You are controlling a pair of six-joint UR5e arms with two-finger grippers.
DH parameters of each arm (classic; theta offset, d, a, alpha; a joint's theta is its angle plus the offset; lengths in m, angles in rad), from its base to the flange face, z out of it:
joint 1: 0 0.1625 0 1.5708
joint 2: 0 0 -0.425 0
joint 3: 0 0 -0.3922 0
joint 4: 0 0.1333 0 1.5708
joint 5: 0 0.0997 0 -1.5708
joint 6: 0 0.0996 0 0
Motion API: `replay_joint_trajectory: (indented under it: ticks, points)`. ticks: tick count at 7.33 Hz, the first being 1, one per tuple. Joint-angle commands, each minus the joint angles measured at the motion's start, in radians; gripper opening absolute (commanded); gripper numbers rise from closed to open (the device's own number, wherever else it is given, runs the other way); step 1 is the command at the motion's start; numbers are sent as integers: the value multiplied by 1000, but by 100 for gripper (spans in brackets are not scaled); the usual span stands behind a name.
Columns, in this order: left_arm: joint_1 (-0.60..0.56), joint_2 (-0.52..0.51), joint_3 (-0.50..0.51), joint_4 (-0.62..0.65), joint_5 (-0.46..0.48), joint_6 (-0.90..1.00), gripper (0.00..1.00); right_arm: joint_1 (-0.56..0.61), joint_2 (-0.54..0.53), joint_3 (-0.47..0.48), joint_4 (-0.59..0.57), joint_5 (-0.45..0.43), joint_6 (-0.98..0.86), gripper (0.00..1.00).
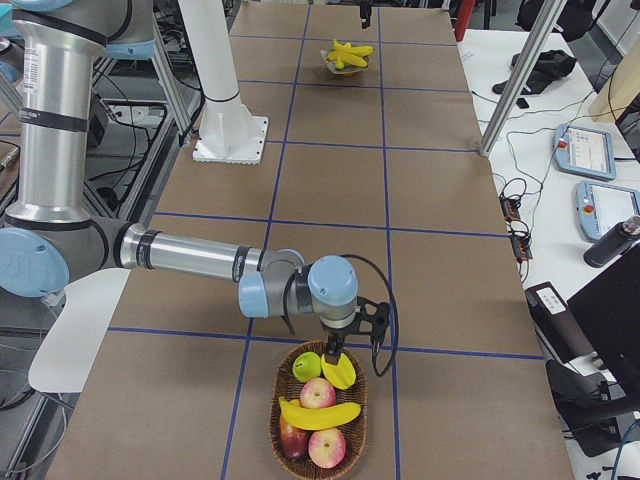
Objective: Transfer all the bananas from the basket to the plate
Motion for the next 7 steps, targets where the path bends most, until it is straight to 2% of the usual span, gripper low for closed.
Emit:
replay_joint_trajectory:
  ticks: [1, 4, 7]
  points:
    - [0, 2, -7, 0, 6, 0, 99, 156, -11, -170, 1, 57, -193, 100]
    - [0, 5, -17, 0, 12, 0, 99, 190, -63, -227, 4, 68, -279, 100]
    - [-2, 6, -17, 0, 14, 2, 99, 191, -36, -265, 4, 68, -280, 99]
